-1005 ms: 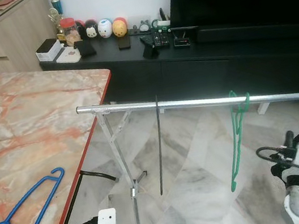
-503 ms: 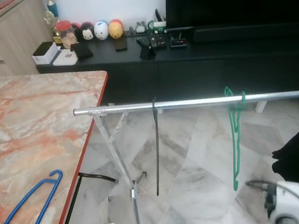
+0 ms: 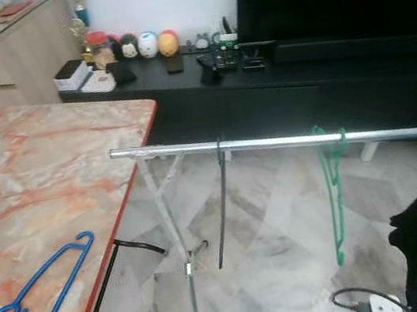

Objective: Hang hanger

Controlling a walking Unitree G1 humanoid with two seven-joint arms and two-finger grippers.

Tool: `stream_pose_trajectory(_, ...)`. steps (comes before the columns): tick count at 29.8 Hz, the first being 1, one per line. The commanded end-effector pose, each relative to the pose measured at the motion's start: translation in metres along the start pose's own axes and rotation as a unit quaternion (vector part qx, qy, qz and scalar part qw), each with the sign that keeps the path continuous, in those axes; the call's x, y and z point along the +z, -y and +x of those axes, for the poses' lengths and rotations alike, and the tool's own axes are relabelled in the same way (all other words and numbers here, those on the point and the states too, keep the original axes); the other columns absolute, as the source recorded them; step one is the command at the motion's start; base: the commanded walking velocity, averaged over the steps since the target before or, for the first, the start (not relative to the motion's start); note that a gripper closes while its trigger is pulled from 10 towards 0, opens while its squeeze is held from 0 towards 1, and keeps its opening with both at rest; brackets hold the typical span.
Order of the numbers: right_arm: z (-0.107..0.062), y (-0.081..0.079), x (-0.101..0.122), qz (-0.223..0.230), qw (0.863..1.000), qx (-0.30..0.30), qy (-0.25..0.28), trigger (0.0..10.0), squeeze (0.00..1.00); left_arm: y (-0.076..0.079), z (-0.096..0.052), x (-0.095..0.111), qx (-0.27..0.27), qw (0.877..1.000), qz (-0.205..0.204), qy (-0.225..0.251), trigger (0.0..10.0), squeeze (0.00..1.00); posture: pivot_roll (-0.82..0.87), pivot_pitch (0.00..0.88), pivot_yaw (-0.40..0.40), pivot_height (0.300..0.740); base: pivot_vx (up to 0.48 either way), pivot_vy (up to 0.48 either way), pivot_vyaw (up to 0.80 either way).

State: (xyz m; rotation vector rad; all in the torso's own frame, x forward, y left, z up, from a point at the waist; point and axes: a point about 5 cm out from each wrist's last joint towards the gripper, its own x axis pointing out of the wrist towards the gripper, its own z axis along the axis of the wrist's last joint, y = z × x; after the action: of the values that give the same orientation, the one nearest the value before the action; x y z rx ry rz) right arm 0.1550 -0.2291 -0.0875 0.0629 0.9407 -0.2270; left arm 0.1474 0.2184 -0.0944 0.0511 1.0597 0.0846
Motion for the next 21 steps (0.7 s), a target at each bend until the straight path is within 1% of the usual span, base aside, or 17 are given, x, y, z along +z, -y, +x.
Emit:
stream_pose_trajectory(1,0.0,0.005,0.002,0.003,1.0,0.003,-0.003,10.0,0.0,-0.004,0.0,0.003,-0.002,1.0,0.016,0.001,10.0,0.0,0.02,0.0,0.02,0.74,0.0,0.0,0.0)
stream_pose_trajectory(2,0.0,0.005,0.002,0.003,1.0,0.003,-0.003,10.0,0.0,-0.004,0.0,0.003,-0.002,1.0,0.016,0.001,10.0,0.0,0.02,0.0,0.02,0.74,0.0,0.0,0.0)
stream_pose_trajectory(4,0.001,0.007,0.007,0.027,1.0,-0.001,-0.002,10.0,0.0,-0.012,-0.001,0.003,0.001,0.999,0.04,-0.007,10.0,0.0,0.01,0.0,0.058,0.74,0.0,0.0,0.0)
stream_pose_trajectory(7,0.002,0.005,0.008,0.031,1.0,0.001,-0.002,10.0,0.0,-0.015,-0.001,0.003,0.003,0.999,0.041,-0.007,10.0,0.0,0.01,0.0,0.069,0.74,0.0,0.0,0.0)
stream_pose_trajectory(8,0.002,0.003,0.009,0.028,1.0,0.005,-0.003,10.0,0.0,-0.016,-0.001,0.004,0.004,0.999,0.043,-0.006,10.0,0.0,0.0,0.0,0.075,0.74,0.0,0.0,0.0)
stream_pose_trajectory(12,0.003,0.003,0.012,0.026,1.0,0.006,-0.004,10.0,0.0,-0.018,0.0,0.011,0.006,0.999,0.047,-0.002,10.0,0.0,-0.02,0.0,0.077,0.74,0.0,0.0,0.0)
stream_pose_trajectory(14,0.003,-0.001,0.008,0.021,1.0,0.011,-0.002,10.0,0.0,-0.018,0.0,0.013,0.011,0.999,0.032,0.0,10.0,0.0,-0.03,0.0,0.087,0.74,0.0,0.0,0.0)
stream_pose_trajectory(18,0.002,0.008,0.008,0.034,0.999,-0.011,-0.002,10.0,0.0,-0.012,0.001,0.018,0.0,0.999,0.049,0.002,10.0,0.0,-0.01,0.0,0.081,0.74,0.0,0.0,0.0)
stream_pose_trajectory(19,0.001,0.012,0.007,0.028,0.999,-0.023,-0.006,10.0,0.0,-0.011,0.002,0.021,-0.003,0.999,0.047,0.005,10.0,0.0,0.0,0.0,0.07,0.74,0.0,0.0,0.0)
stream_pose_trajectory(21,0.001,0.015,0.007,0.028,0.999,-0.029,-0.01,10.0,0.0,-0.011,0.002,0.024,-0.003,0.999,0.044,0.008,10.0,0.0,0.0,0.0,0.058,0.74,0.0,0.0,0.0)
